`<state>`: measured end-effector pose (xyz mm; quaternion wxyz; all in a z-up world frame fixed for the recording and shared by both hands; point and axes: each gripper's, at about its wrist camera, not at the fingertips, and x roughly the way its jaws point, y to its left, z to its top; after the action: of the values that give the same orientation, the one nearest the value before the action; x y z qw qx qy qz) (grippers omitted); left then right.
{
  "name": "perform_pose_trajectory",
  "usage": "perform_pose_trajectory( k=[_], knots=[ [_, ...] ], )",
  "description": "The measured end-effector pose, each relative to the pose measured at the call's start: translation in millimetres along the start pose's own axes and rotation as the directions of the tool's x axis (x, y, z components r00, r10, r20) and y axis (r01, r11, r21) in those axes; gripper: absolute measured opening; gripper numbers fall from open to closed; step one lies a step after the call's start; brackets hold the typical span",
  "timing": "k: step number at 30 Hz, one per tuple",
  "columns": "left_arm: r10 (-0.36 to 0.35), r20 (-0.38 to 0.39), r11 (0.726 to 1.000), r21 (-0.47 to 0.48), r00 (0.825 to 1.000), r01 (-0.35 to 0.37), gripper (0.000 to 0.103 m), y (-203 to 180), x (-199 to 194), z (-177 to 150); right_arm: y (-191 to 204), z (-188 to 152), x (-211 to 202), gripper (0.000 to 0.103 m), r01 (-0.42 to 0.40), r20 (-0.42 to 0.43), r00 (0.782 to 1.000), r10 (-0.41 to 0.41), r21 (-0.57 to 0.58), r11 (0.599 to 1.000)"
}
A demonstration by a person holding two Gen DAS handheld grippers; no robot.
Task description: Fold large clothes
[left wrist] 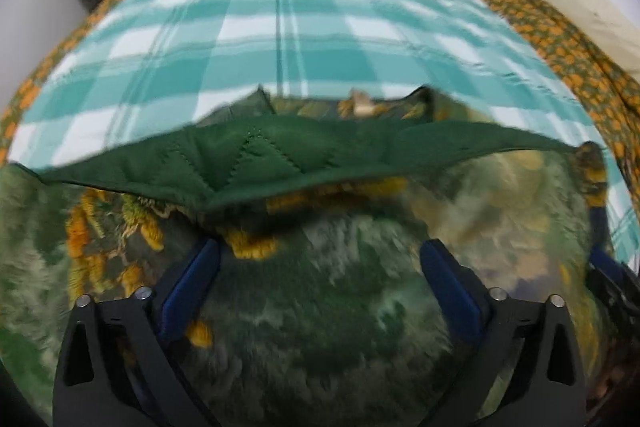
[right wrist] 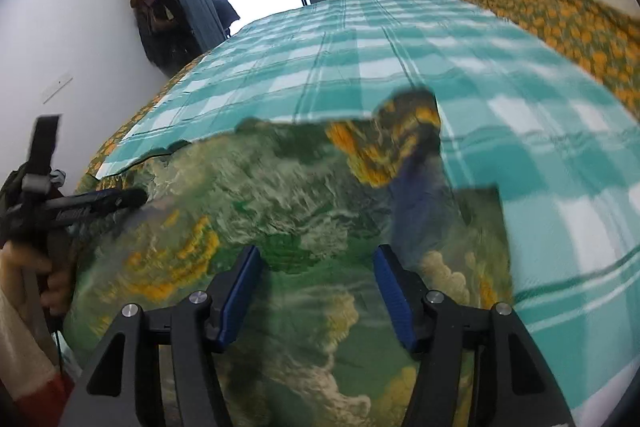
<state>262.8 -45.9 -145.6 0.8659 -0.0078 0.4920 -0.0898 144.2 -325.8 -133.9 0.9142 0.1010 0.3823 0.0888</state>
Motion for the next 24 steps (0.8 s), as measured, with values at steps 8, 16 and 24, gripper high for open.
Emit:
perform_pose_trajectory(
  k=[8, 16, 24],
  knots=[
    [0.013, 0.015, 1.000, 0.015, 1.000, -0.013, 0.102, 1, 16, -8, -3, -2, 7, 0.060, -0.024, -0.005, 1.000, 0.024, 0.020, 1.000],
    [-0.036, 0.016, 0.997, 0.067, 0.999, 0.035, 0.100, -9, -49, -23, -8, -6, 1, 0.060, -0.050, 0.015, 0.999, 0.049, 0.035, 0.998],
    [-0.031, 0.038, 0.990, 0.139, 0.999, 0.026, 0.102, -17, -45, -75, -5, -9, 1, 0.060, -0.033, 0.028, 0.999, 0.032, 0.020, 0.999]
  ],
)
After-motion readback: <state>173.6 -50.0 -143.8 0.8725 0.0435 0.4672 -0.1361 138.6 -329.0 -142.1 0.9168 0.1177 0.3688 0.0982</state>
